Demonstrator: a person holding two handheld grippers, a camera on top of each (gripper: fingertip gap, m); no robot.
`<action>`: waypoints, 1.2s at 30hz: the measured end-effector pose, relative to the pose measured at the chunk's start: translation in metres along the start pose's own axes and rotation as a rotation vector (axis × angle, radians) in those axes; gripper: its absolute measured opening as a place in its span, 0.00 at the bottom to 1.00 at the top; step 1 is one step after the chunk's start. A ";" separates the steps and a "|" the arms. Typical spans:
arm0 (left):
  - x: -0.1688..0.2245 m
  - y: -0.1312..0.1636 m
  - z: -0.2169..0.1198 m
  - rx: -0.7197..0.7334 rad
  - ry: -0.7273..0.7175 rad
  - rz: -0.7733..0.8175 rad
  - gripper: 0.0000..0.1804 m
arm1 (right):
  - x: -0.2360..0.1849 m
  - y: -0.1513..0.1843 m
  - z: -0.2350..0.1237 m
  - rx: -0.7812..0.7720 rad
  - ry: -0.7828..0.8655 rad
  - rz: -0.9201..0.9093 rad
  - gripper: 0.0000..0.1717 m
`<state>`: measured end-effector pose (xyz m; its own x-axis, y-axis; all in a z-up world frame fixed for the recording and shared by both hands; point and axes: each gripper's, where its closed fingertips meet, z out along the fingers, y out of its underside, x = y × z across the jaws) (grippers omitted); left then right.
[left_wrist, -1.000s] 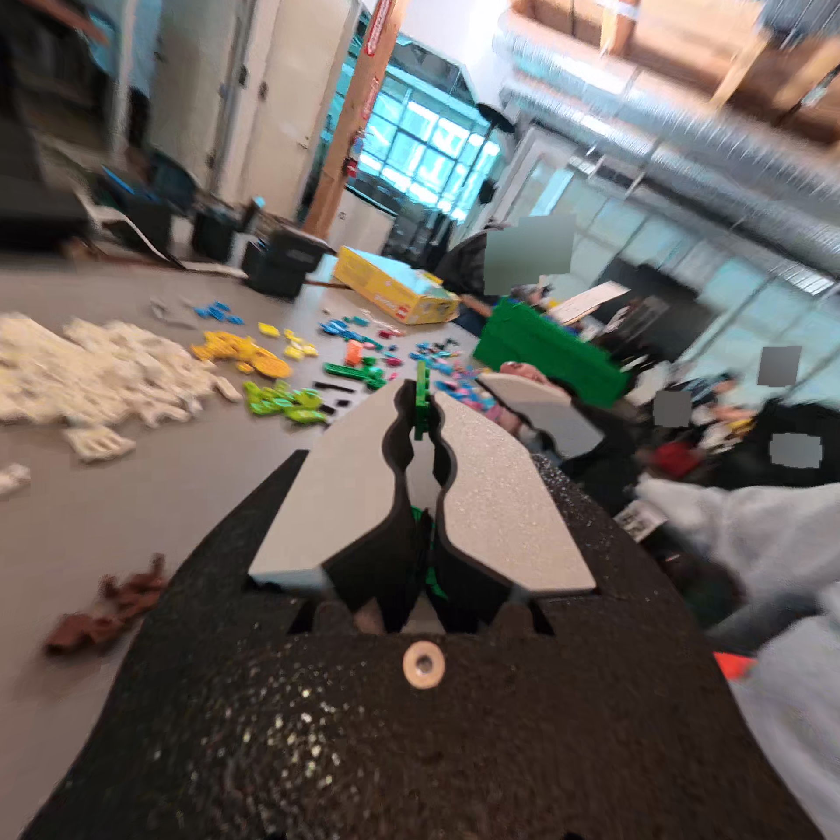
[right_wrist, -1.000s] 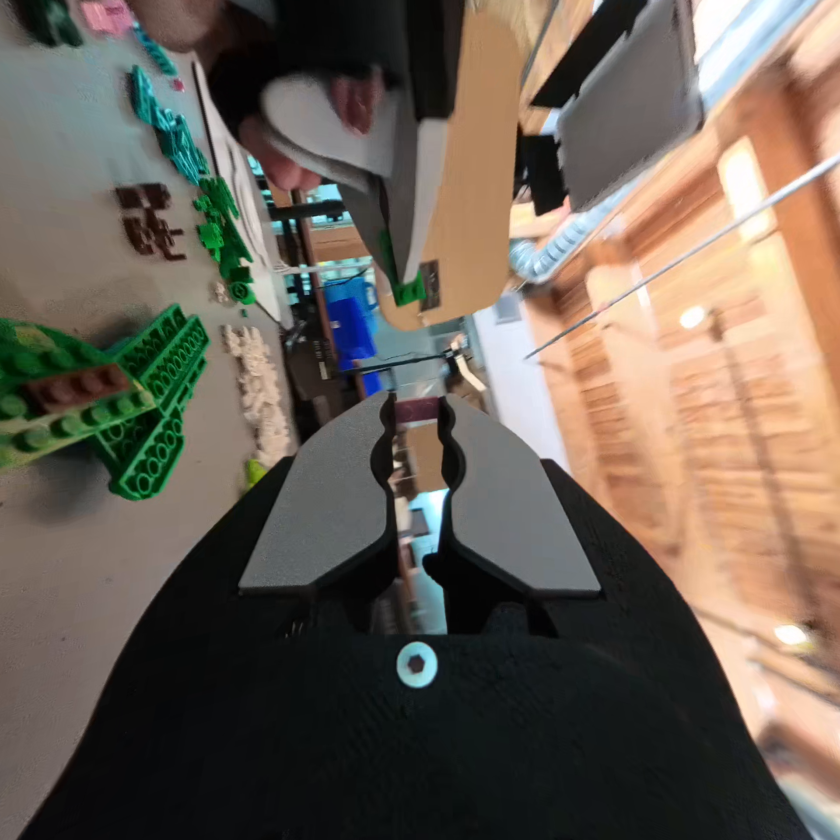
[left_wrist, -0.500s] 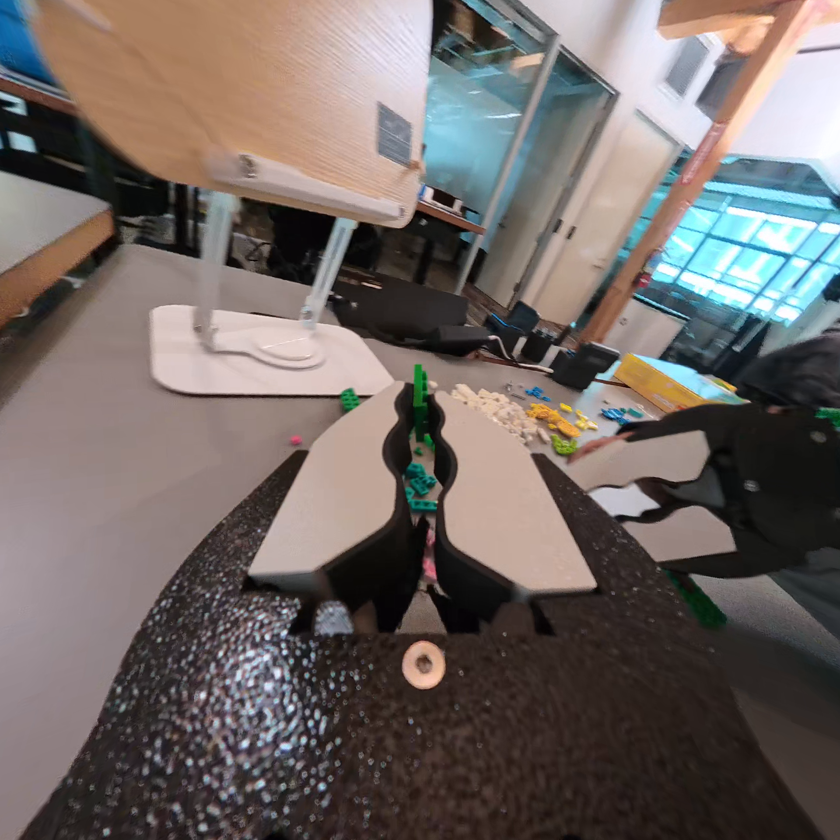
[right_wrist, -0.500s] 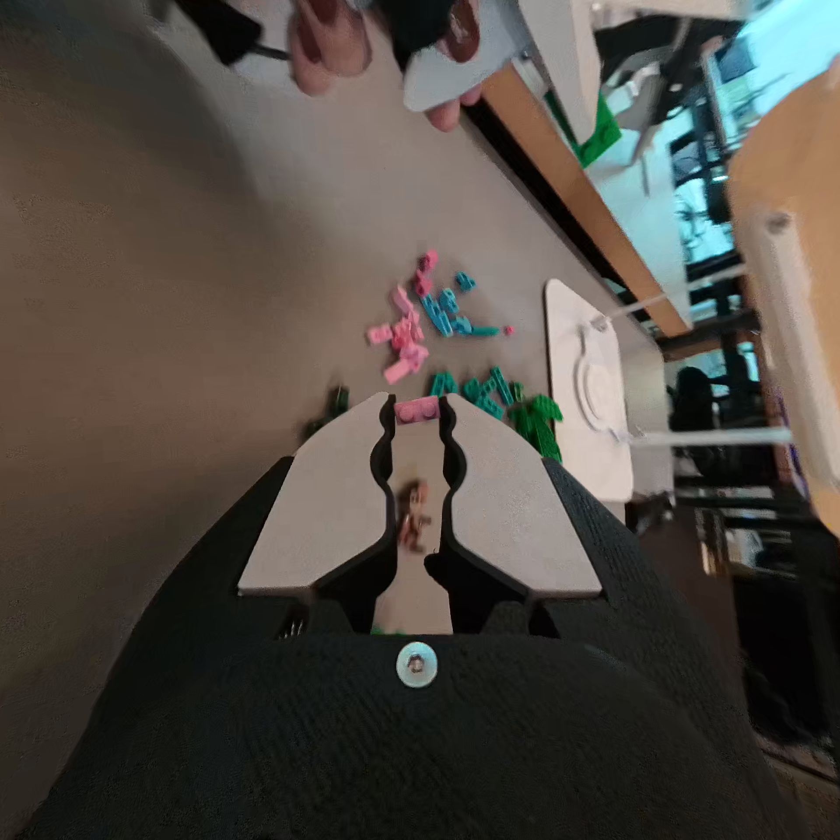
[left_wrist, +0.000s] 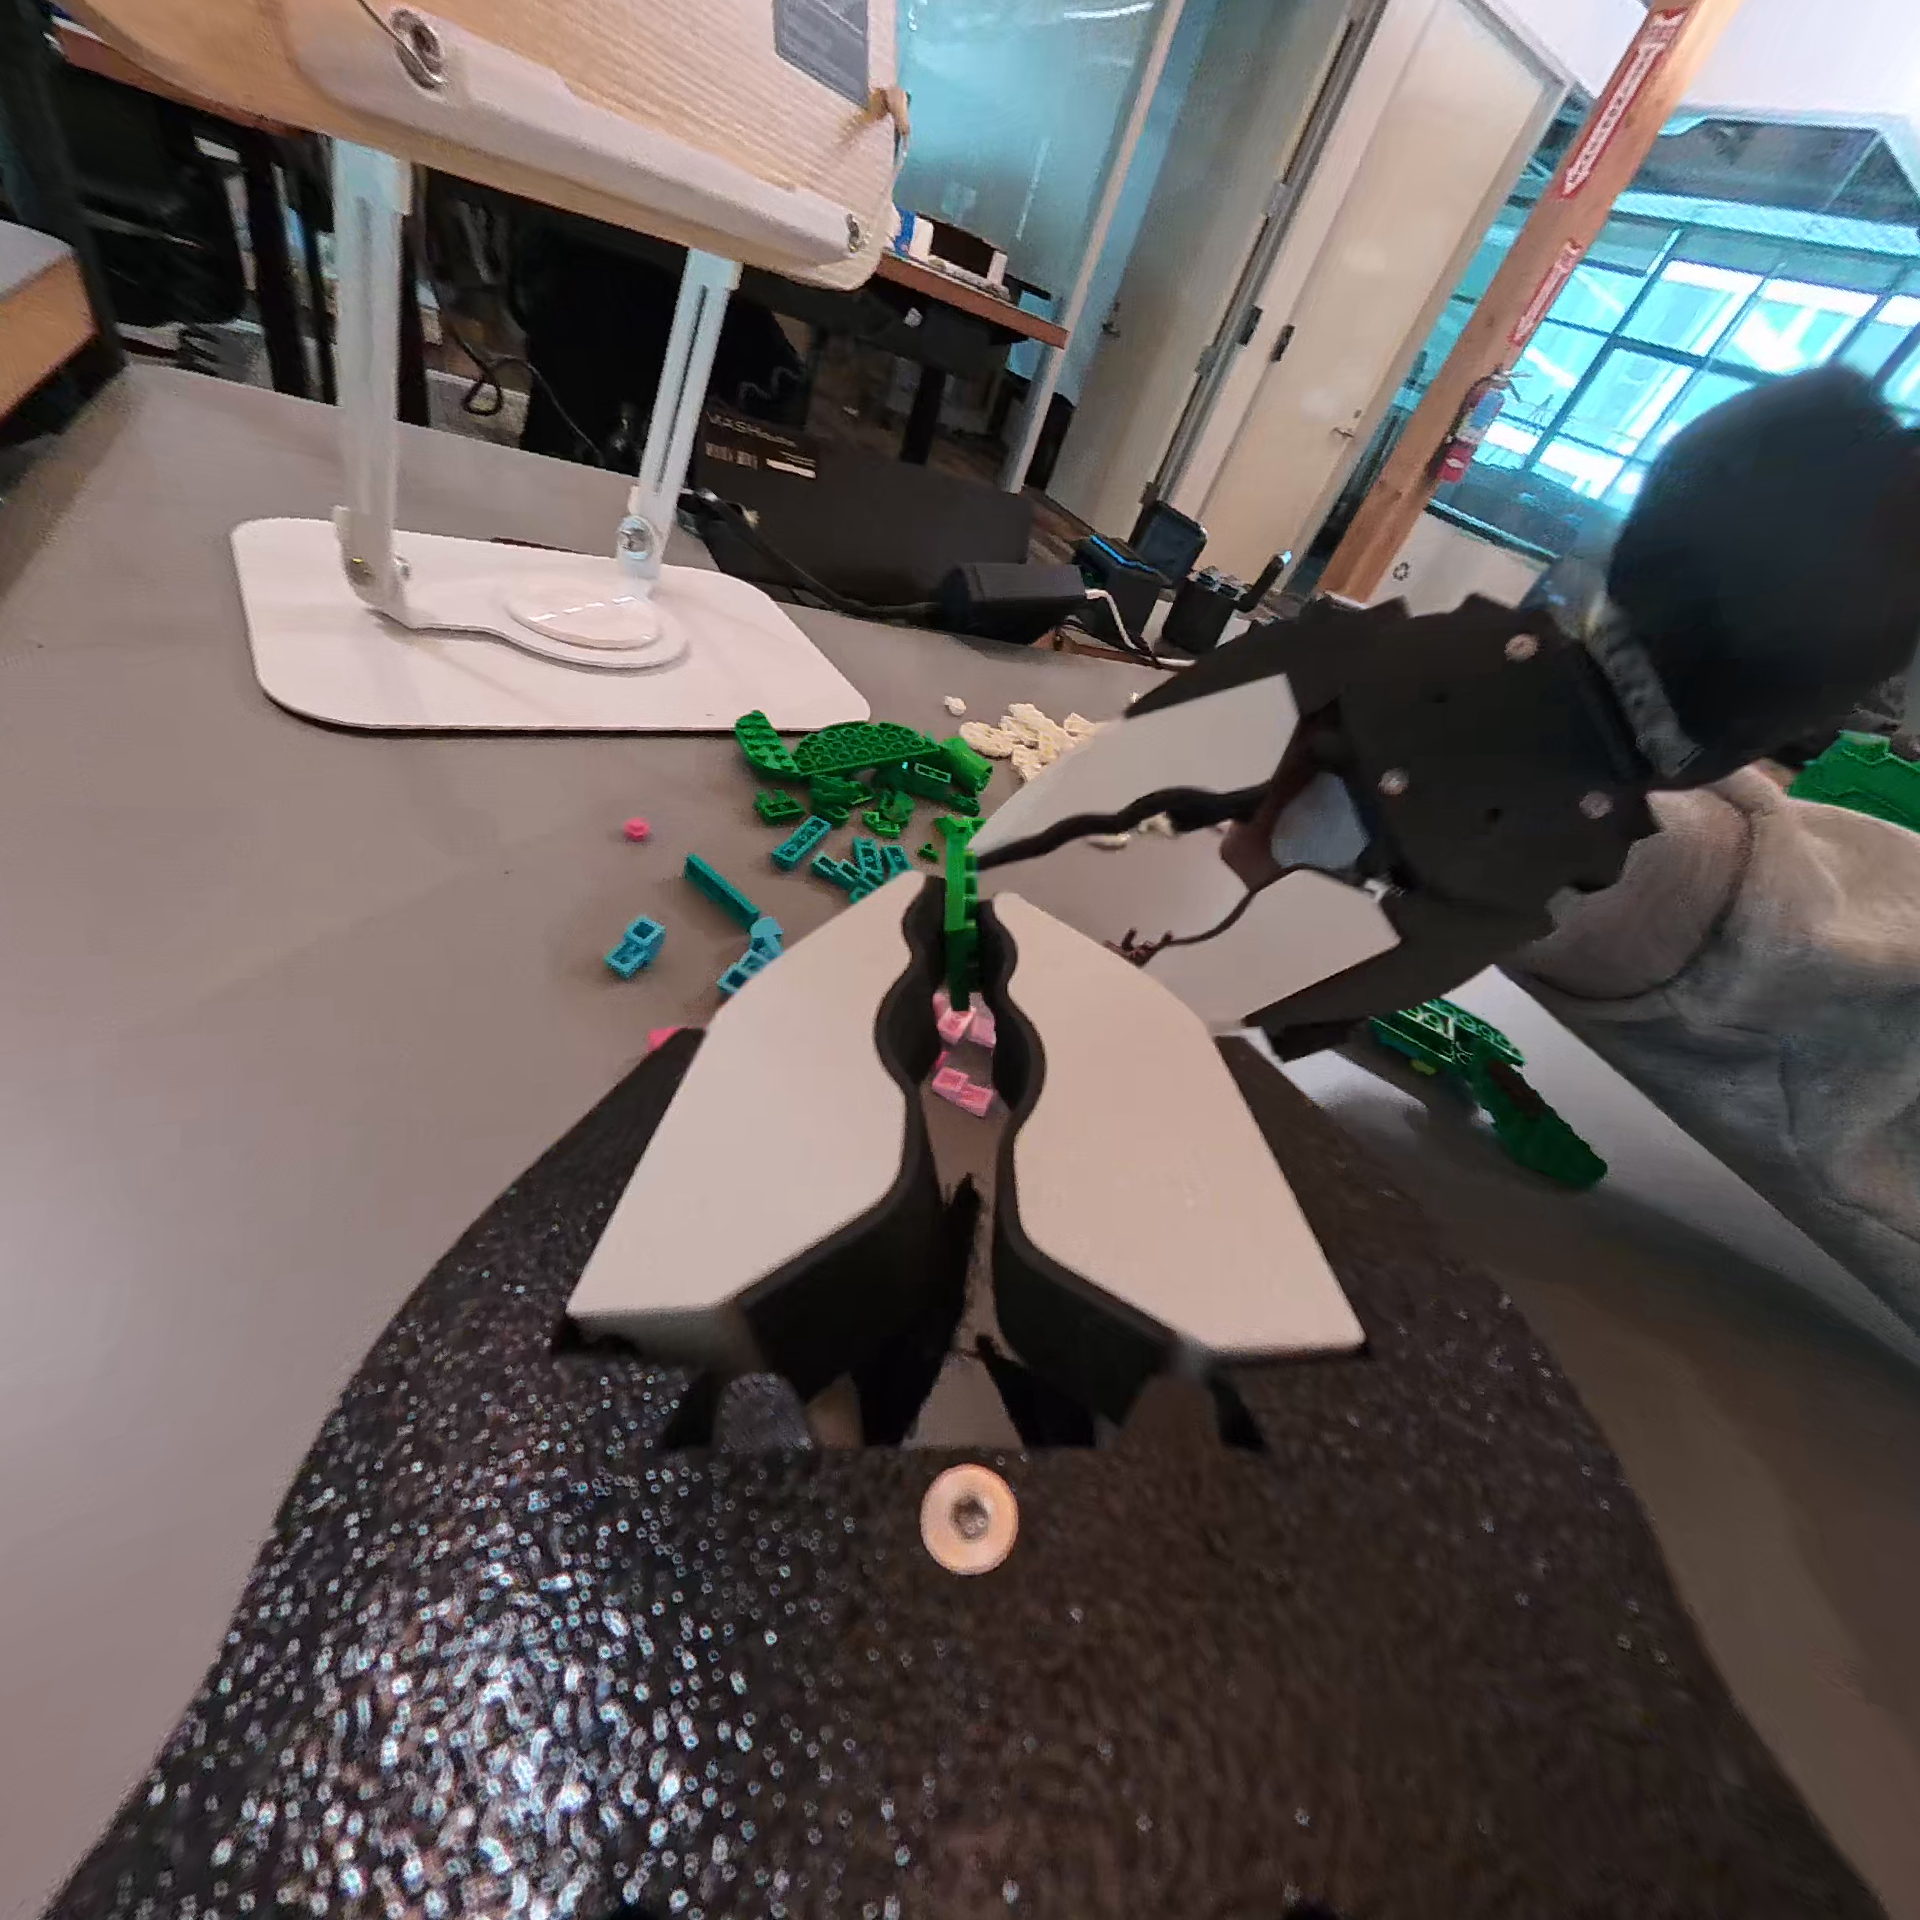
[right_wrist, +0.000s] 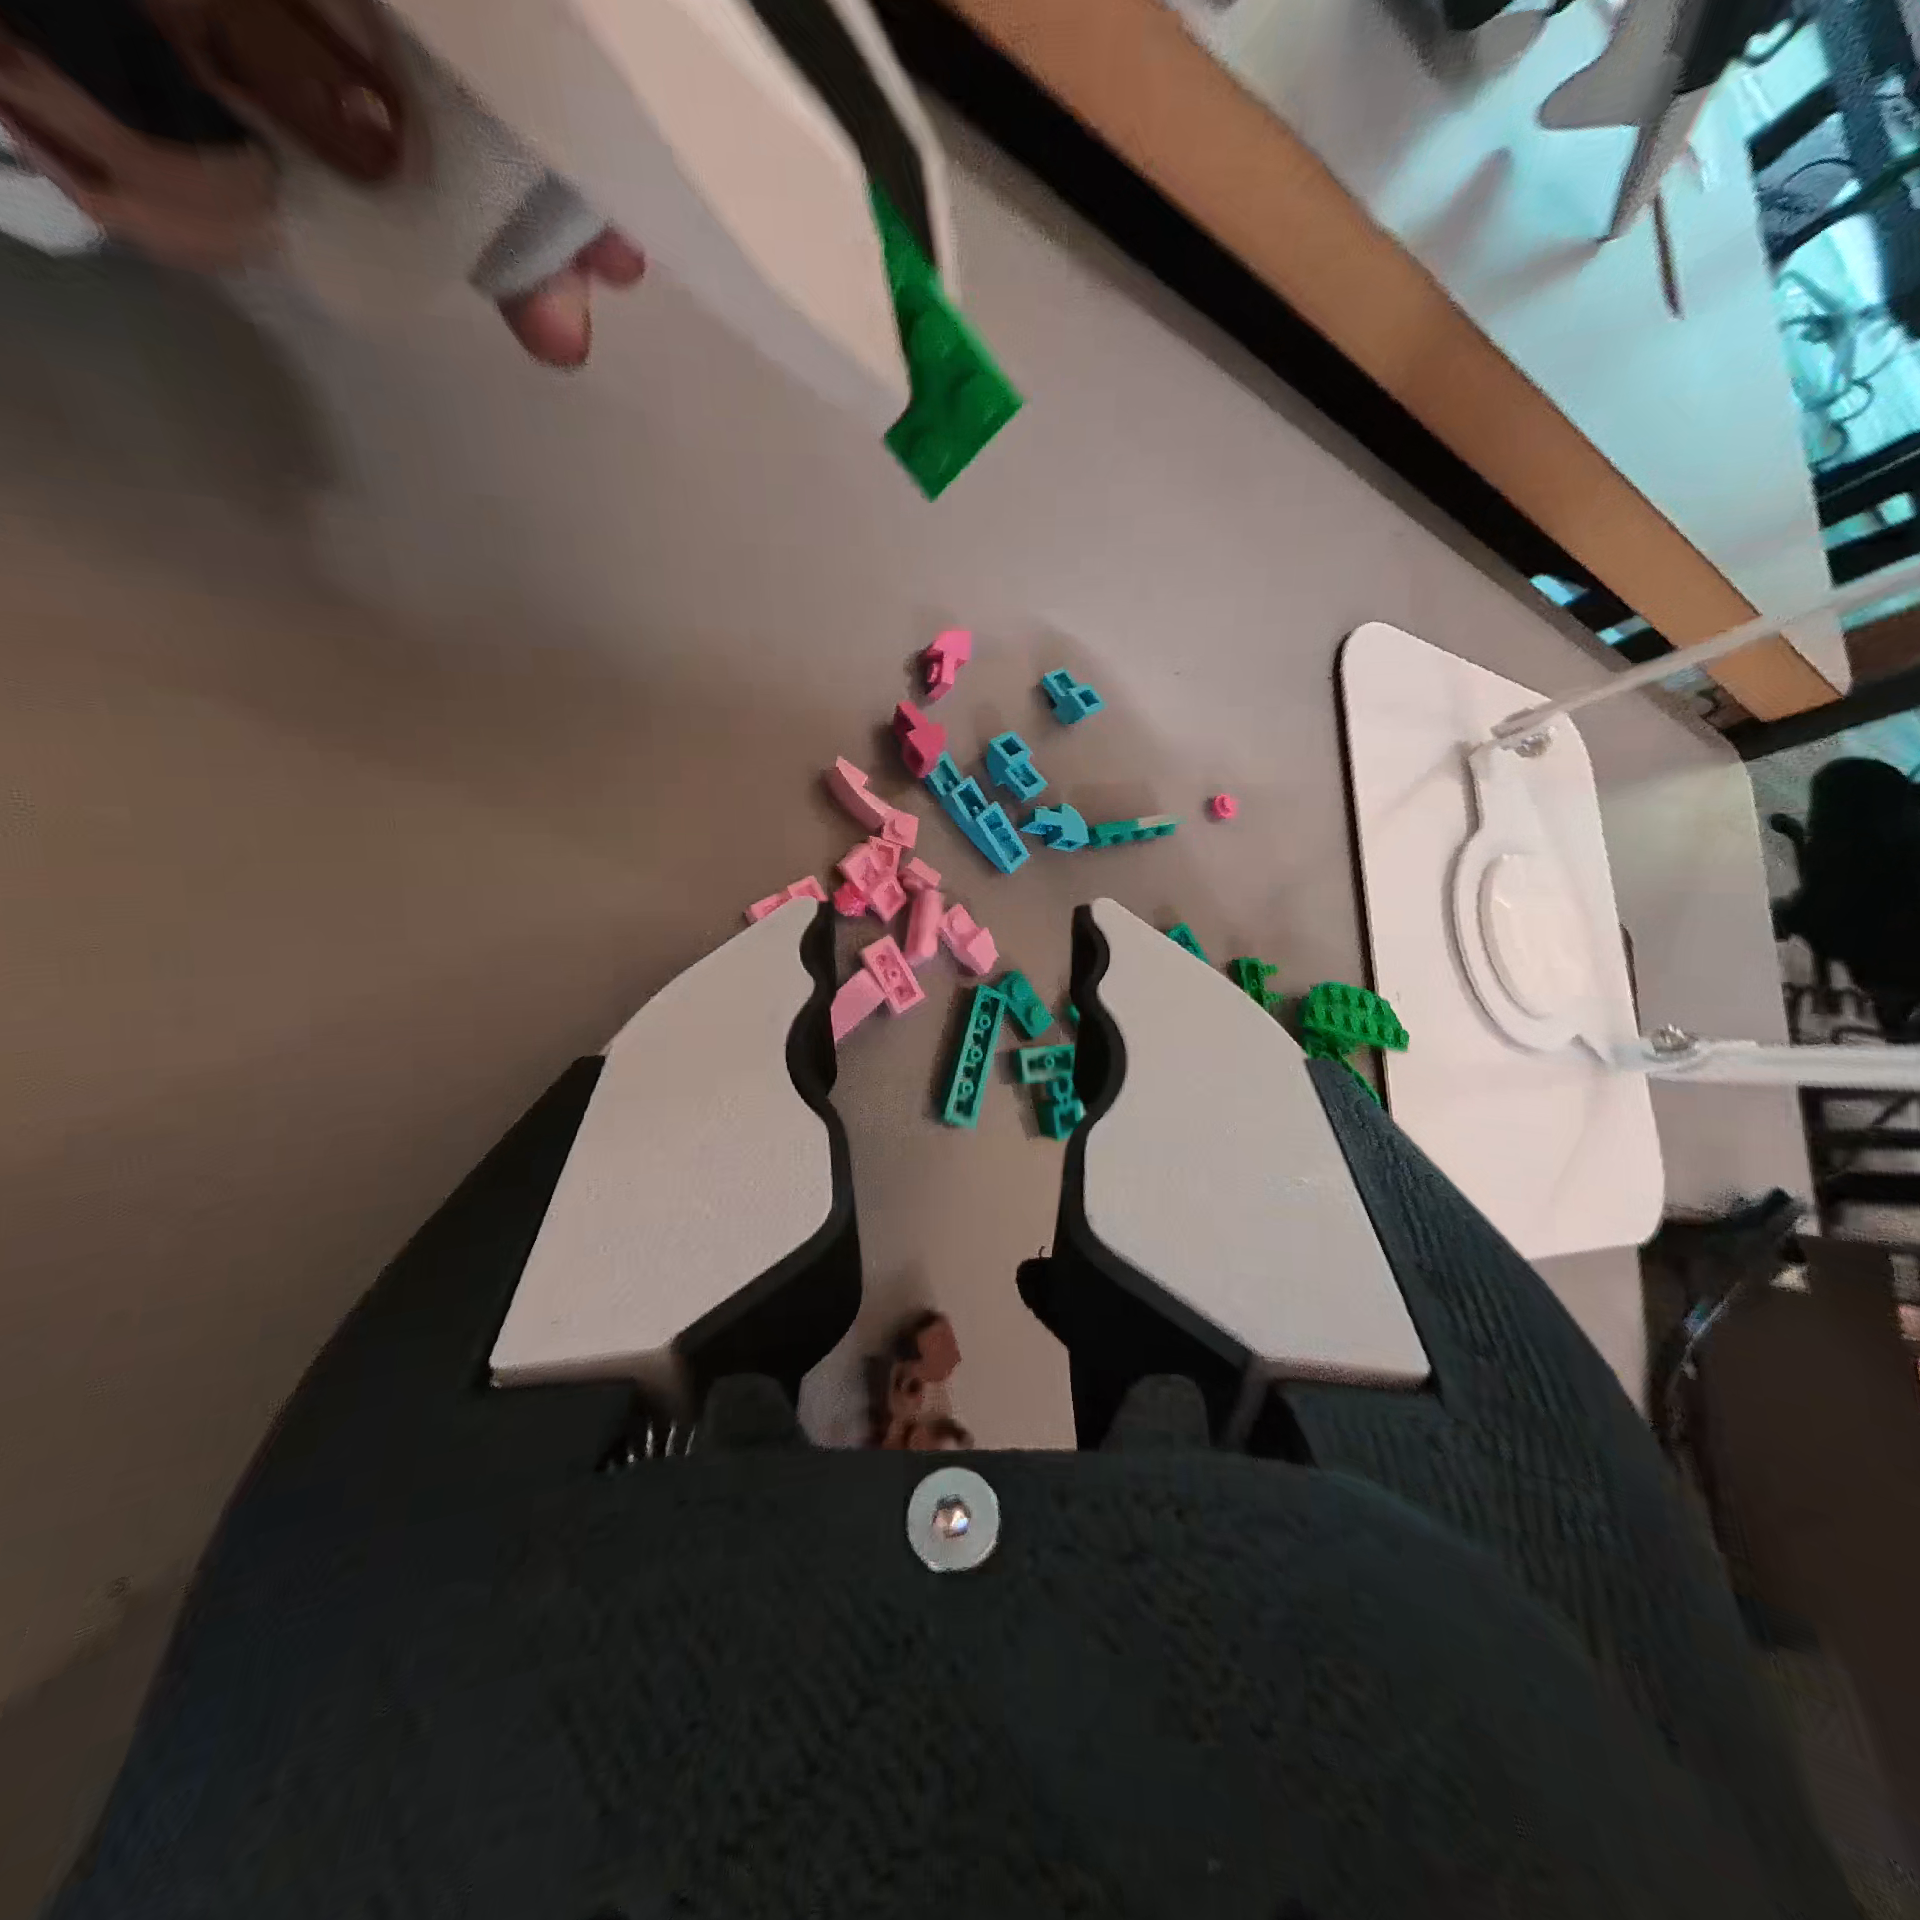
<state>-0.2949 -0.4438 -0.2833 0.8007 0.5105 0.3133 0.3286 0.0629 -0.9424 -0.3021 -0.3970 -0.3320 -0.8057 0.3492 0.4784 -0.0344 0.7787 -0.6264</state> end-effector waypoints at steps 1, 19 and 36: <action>0.002 0.001 0.002 -0.007 0.008 0.001 0.03 | 0.001 -0.002 -0.010 0.032 0.006 0.038 0.26; -0.011 -0.001 0.173 -0.320 -0.011 0.232 0.11 | 0.031 0.109 -0.216 0.268 1.035 0.093 0.08; 0.132 -0.056 0.156 0.348 -0.117 0.733 0.03 | 0.044 0.132 -0.218 0.302 1.006 0.293 0.00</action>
<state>-0.2862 -0.2463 -0.2075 0.6884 0.6103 -0.3920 -0.4474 -0.0681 -0.8917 -0.2132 -0.1652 -0.2600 0.0414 0.8741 0.4840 -0.1745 0.4833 -0.8579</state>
